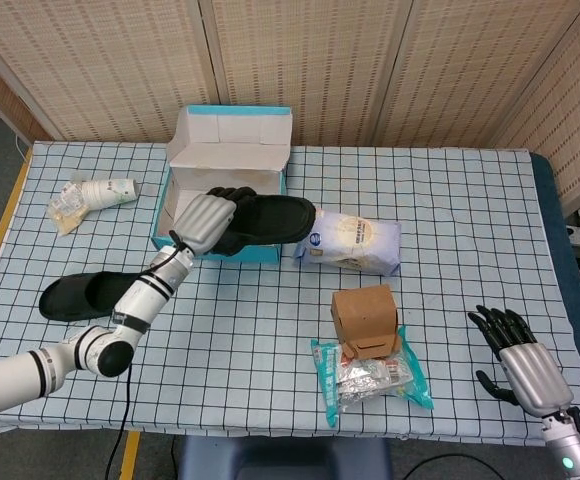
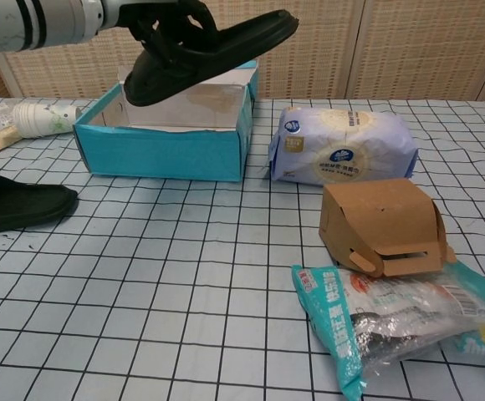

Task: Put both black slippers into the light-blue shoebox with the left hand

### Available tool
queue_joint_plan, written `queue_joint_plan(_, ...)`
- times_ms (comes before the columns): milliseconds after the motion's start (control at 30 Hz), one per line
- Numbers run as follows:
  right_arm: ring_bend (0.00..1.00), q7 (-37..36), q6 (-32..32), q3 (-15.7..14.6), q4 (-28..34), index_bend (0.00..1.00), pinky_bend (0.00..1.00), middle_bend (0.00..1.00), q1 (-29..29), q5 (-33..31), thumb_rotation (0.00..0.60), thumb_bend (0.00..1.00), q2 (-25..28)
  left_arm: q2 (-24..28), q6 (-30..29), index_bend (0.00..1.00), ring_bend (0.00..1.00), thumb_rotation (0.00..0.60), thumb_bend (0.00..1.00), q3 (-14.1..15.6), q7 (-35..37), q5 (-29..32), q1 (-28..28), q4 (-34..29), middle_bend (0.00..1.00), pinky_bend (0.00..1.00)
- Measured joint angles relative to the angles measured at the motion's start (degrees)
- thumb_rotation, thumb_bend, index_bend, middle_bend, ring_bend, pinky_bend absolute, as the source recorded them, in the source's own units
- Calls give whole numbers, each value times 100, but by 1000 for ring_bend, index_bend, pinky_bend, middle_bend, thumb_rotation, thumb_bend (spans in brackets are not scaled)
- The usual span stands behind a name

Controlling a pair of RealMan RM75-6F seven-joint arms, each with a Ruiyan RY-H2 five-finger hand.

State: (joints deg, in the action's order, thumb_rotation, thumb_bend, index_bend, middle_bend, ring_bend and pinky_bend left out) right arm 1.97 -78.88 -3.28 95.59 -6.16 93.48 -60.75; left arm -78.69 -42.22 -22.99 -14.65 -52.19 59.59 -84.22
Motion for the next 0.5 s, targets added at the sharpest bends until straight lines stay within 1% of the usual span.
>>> queue_joint_plan(133,0,74,28,27,1,0,0,0,-6,-76,600,252,-14,-512,157,289,270,600,552,-60,535,-175,244,922,339,365)
queue_joint_plan(333,0,109,75,25,-10,0,0,0,-9,-127,600,252,-28,-1200,561,289,268,600,553,-52,1187,-374,593,2223,339,364)
queue_joint_plan(500,0,142,52,31,-13,0,0,0,5,-155,600,252,-29,-1672,805,288,267,600,552,-7,1588,-572,832,3133,338,362)
